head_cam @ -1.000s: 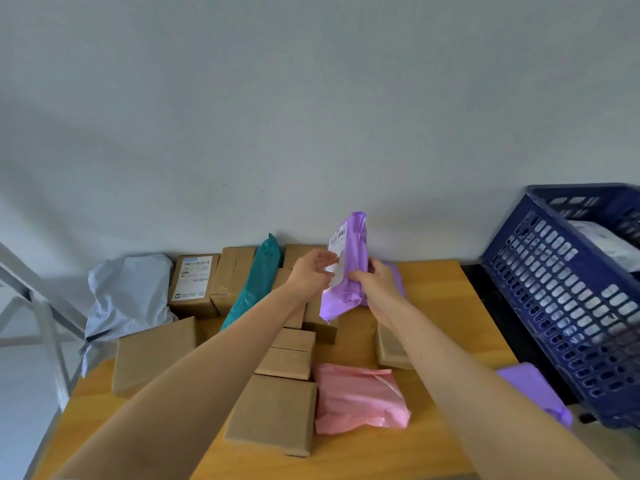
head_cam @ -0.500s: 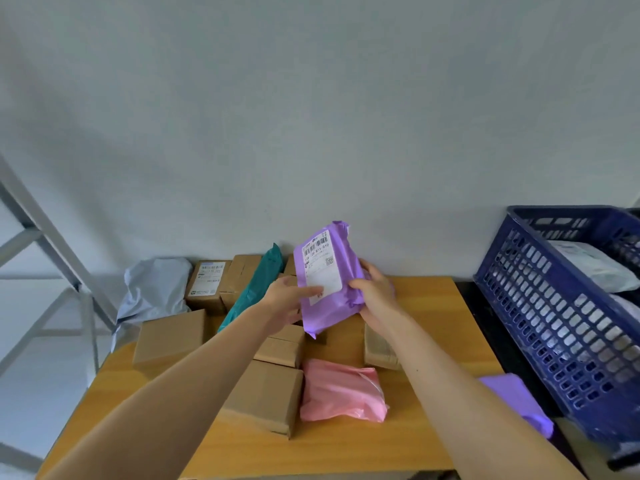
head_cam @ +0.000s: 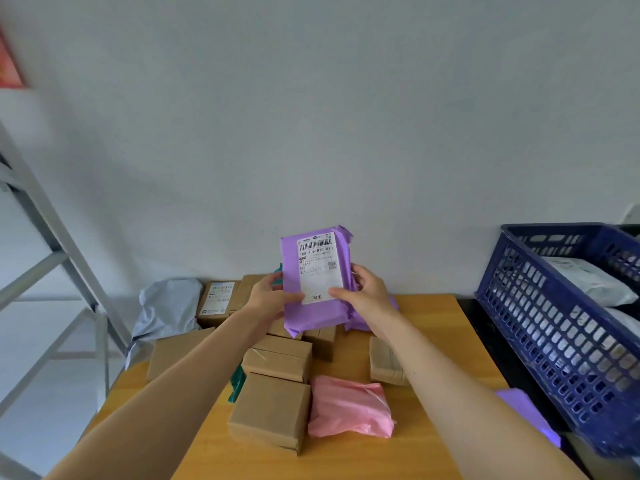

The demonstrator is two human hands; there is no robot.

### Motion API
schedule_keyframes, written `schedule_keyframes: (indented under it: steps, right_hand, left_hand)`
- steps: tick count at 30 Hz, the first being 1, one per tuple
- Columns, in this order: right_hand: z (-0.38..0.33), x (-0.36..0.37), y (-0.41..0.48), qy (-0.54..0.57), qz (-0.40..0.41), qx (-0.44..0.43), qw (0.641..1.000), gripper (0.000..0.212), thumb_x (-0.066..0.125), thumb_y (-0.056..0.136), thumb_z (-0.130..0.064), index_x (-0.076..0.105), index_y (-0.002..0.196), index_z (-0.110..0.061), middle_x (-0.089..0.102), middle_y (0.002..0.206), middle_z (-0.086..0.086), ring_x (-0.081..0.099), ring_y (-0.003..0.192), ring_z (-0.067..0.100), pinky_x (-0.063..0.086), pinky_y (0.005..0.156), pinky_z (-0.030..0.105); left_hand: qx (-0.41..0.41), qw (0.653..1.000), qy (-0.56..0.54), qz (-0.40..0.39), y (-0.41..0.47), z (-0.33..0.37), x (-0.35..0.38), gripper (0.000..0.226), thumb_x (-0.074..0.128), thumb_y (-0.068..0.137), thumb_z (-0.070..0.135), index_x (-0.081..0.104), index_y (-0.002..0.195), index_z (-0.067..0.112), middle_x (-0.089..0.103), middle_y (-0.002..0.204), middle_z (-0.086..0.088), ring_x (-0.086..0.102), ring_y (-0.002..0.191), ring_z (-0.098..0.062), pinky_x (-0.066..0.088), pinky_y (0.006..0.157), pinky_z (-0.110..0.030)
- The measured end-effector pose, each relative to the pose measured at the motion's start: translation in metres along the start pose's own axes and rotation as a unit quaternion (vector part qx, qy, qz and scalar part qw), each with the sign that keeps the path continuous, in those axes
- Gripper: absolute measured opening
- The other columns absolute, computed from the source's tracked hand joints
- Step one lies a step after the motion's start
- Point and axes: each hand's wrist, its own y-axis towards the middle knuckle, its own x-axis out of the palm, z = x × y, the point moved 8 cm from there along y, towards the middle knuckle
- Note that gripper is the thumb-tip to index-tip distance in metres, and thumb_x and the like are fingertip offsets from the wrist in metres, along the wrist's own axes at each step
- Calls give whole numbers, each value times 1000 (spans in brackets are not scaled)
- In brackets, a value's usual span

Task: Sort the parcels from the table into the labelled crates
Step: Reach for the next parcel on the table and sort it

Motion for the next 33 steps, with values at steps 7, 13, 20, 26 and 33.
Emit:
schedule_keyframes:
  steps: [7,13,20,26,33]
  right_hand:
    - [-14,1,-10,71,50,-5,996,66,76,76,3,49,133,-15,66,118,4,64,103,14,58,82,31]
    - [-22,7,-22,54,43,-13,998,69,76,74,6,47,134,-15,64,121,3,62,105,12,56,76,22]
    - [-31,23,-37,31,60,-15,998,69,76,74,7,48,133,-15,63,103,-12,61,92,-1,53,62,11]
    - [-30,33,-55,22,99,-11,995,67,75,74,8,50,131,-14,63,106,-9,60,86,-4,51,58,9]
    - [-20,28,-87,33,148,-1,988,65,72,72,16,53,128,-8,65,114,0,61,96,4,52,69,14]
  left_hand:
    - [42,999,11,-1,-11,19,-17,74,71,75,-12,42,138,14,61,111,-12,62,95,-26,56,69,-38]
    - [56,998,27,-10,-16,28,-34,73,69,74,-15,46,137,15,61,115,-14,62,101,-31,54,88,-50]
    - [59,997,40,-31,-25,35,-50,72,71,74,-13,46,137,13,61,118,-13,60,107,-33,51,93,-53]
    - [58,995,62,-61,-33,36,-57,68,71,76,-10,46,136,10,59,122,-13,58,110,-33,50,95,-53]
    - [66,991,80,-82,-40,23,-48,69,73,72,-13,49,134,5,60,121,-16,59,110,-35,49,96,-51]
